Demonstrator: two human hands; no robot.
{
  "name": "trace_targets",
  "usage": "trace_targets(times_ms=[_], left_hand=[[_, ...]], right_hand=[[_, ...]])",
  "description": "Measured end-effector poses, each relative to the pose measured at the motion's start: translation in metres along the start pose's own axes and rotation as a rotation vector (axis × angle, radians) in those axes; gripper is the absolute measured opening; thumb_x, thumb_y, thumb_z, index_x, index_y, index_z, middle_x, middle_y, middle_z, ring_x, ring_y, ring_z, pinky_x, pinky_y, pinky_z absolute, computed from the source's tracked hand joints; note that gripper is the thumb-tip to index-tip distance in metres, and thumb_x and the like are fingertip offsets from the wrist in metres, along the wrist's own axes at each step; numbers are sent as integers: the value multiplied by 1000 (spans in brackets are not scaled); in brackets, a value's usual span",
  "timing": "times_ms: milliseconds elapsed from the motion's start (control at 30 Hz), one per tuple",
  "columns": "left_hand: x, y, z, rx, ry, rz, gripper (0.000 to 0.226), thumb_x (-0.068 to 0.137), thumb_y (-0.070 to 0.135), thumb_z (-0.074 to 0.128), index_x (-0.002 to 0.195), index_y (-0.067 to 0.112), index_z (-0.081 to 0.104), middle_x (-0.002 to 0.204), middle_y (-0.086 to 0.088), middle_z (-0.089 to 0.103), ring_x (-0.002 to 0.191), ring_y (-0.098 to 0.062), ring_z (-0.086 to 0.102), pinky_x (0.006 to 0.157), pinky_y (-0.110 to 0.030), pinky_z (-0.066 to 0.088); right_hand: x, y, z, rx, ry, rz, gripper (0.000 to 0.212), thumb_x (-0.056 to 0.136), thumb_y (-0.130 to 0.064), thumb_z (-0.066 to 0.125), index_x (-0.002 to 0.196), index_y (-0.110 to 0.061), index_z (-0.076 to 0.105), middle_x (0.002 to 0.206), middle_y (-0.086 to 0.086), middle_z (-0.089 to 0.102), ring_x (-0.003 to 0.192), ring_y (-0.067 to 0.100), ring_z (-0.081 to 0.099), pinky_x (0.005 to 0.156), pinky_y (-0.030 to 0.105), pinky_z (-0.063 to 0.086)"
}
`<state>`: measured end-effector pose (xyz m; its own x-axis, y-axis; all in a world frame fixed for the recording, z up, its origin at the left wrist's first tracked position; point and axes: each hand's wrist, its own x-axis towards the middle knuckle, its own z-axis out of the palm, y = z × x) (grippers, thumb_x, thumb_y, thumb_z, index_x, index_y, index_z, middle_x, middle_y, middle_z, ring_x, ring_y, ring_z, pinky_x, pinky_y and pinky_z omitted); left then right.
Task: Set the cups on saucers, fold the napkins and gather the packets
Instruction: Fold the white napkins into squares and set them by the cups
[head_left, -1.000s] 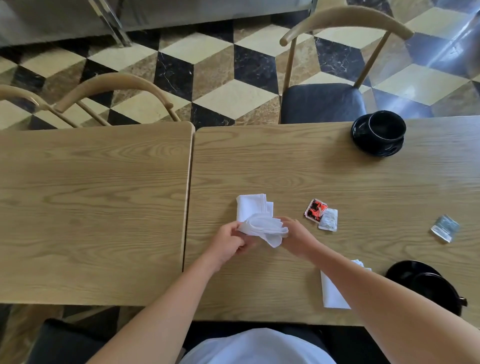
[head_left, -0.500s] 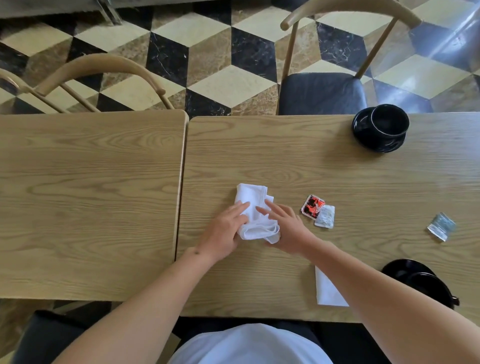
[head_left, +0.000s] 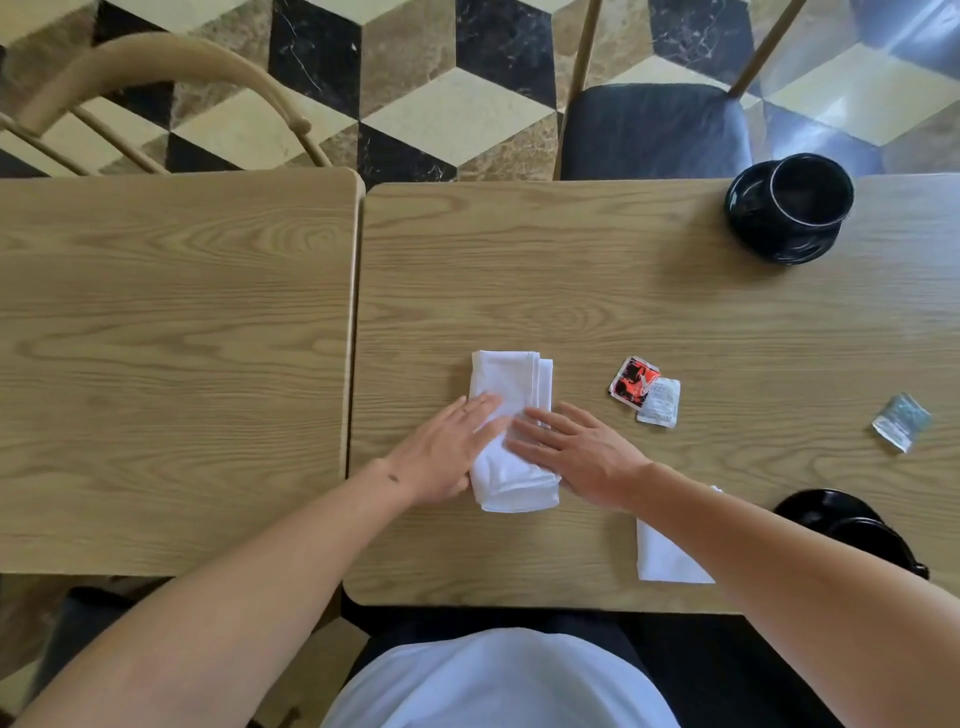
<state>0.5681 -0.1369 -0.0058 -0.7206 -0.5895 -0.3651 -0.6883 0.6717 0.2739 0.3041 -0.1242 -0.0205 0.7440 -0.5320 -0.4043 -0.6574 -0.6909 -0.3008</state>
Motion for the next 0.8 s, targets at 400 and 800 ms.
trace_targets(times_ms=[400, 800], left_hand=[[29, -17, -10, 140, -247, -164, 109, 73, 34, 58, 153, 44, -15, 158, -11, -39, 143, -46, -33, 116, -66, -10], [17, -10, -14, -830, 133, -390, 13, 89, 34, 69, 99, 32, 63, 92, 12, 69, 91, -16, 65, 76, -29, 51]], right_hand=[[-1, -6, -8, 35, -49, 20, 72, 101, -26, 52, 161, -35, 13, 170, -4, 5, 157, 17, -1, 125, 47, 2], [30, -12, -36, 959, 140, 692, 21, 99, -17, 42, 95, -6, 60, 88, 5, 68, 79, 24, 59, 65, 34, 42]])
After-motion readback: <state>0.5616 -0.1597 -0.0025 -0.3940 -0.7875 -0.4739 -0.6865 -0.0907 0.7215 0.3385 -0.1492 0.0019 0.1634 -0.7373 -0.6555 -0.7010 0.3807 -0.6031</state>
